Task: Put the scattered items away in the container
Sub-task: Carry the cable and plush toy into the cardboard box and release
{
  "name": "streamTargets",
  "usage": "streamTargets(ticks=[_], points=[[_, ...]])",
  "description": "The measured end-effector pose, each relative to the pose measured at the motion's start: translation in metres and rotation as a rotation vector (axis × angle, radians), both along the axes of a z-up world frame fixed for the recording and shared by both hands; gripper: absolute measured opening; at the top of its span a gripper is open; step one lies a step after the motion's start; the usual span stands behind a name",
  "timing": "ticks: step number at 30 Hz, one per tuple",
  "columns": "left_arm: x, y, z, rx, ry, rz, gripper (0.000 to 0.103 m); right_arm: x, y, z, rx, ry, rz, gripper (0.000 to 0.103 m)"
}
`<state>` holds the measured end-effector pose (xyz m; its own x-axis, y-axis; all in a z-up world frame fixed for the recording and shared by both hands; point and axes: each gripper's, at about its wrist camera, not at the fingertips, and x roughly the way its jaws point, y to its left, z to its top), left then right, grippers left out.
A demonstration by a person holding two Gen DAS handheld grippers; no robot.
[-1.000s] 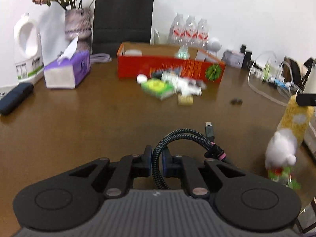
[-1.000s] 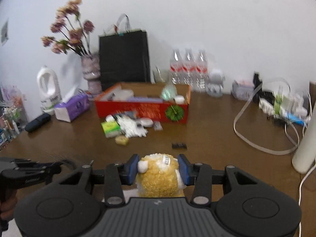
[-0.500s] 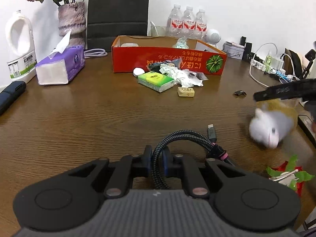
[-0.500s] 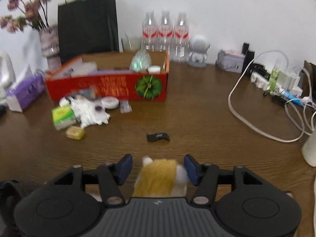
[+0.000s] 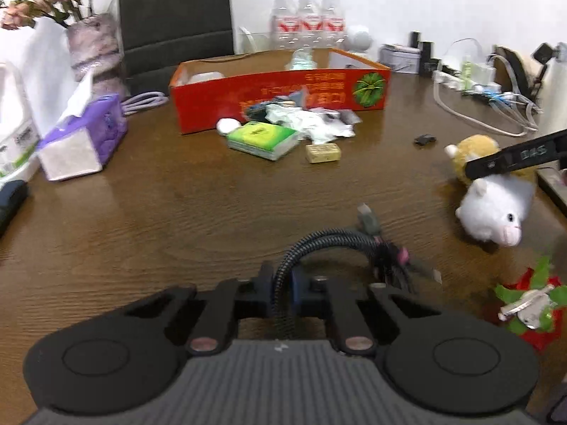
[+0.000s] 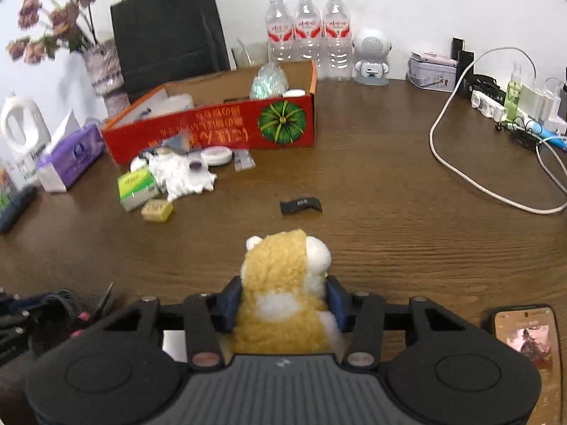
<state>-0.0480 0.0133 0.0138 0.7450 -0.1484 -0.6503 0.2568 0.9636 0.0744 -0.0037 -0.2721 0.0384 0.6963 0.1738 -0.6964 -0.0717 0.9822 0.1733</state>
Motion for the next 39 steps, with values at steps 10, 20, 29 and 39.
streamTargets(ticks=[10, 20, 29, 39], points=[[0.097, 0.012, 0.097, -0.105, -0.179, -0.006, 0.007, 0.086, -0.013, 0.108, 0.119, -0.239, 0.023, 0.046], [0.327, -0.043, 0.075, 0.087, 0.092, -0.011, 0.007, 0.308, 0.024, 0.075, -0.011, 0.006, -0.057, 0.046], [0.346, -0.068, 0.021, 0.194, 0.185, -0.046, 0.010, 0.328, 0.065, 0.011, -0.294, 0.119, -0.011, 0.048], [0.329, -0.048, 0.085, 0.078, 0.134, -0.053, 0.031, 0.323, 0.059, 0.065, -0.274, 0.185, 0.034, 0.076]])
